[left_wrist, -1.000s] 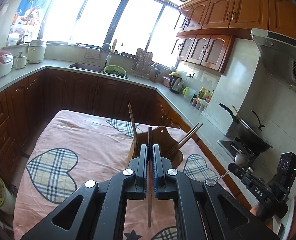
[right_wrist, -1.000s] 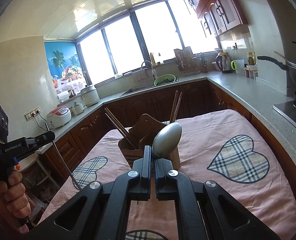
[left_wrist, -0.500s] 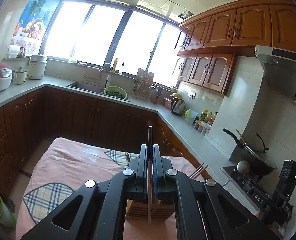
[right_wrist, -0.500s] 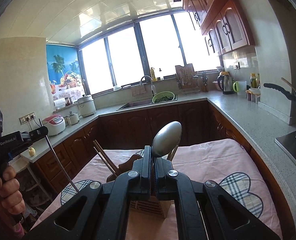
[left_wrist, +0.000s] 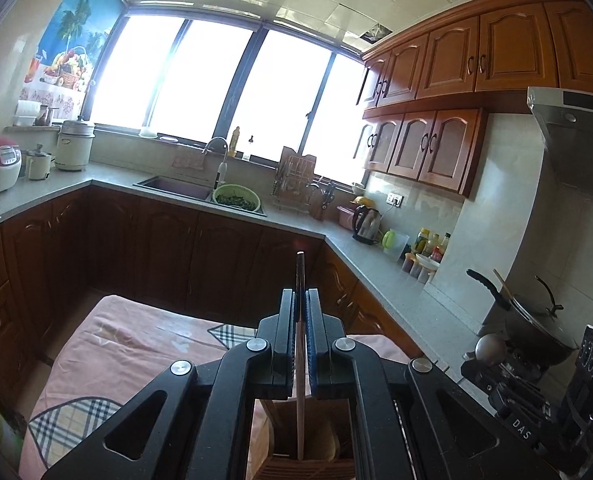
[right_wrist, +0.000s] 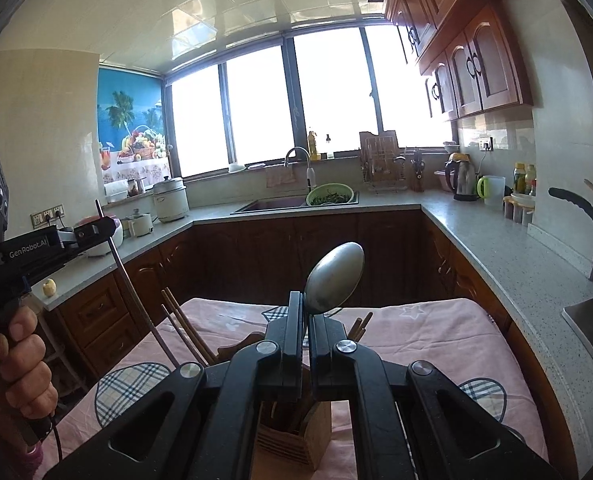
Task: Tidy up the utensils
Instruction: 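Carry the chopstick and spoon with both tools up over the wooden holder, then drop the spoon and chopstick into the holder and open both tools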
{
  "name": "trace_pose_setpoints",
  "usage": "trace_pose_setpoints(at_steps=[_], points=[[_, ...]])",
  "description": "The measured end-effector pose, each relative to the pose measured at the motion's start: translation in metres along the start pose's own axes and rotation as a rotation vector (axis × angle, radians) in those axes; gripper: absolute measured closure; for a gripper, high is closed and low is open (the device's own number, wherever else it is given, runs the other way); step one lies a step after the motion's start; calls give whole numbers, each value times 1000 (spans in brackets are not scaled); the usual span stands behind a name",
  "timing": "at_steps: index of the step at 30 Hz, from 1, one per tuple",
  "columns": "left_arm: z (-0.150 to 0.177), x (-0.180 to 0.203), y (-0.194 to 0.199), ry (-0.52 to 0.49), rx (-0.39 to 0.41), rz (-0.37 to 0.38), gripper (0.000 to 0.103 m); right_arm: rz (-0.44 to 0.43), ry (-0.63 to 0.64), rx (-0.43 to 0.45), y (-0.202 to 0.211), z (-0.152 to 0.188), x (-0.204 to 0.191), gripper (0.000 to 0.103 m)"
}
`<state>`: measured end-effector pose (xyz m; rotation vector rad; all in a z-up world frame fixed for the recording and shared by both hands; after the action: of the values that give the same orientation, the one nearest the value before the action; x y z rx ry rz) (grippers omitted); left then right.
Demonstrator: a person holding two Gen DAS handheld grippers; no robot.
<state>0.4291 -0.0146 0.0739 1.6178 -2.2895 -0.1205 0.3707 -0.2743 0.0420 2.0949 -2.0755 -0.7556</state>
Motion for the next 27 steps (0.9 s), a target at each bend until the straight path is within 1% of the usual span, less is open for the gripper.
trace_pose_setpoints(at_steps=[5,10,17,23,27], points=[[17,-2,-29,27,-4,-43,100,9,33,-21,-18,10,-4,101],[35,6,-49,21,-27,-47,100,13,60,-60,-37,27,-8,101],[53,18,-73,1,-80,-29,100,-2,59,-141,-61,54,-9,101],[56,11,-88,-8,-131,-31,100,-3,57,-203,-78,70,-5,101],[50,4,-83,-15,-124,-33,100,-6,48,-224,-82,75,-2,101]])
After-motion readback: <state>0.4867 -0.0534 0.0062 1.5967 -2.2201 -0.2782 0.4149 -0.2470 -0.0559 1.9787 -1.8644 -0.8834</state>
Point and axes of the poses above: each gripper's, at about its wrist camera, not at the fingertips, and y roughly against the way its jaws point, x to its right, z to its underside, the point moved 3 cm from there along -y, roughly the way its jaws point, and after that the axes turned 5 degrees about -y, right-handed, at the moved point
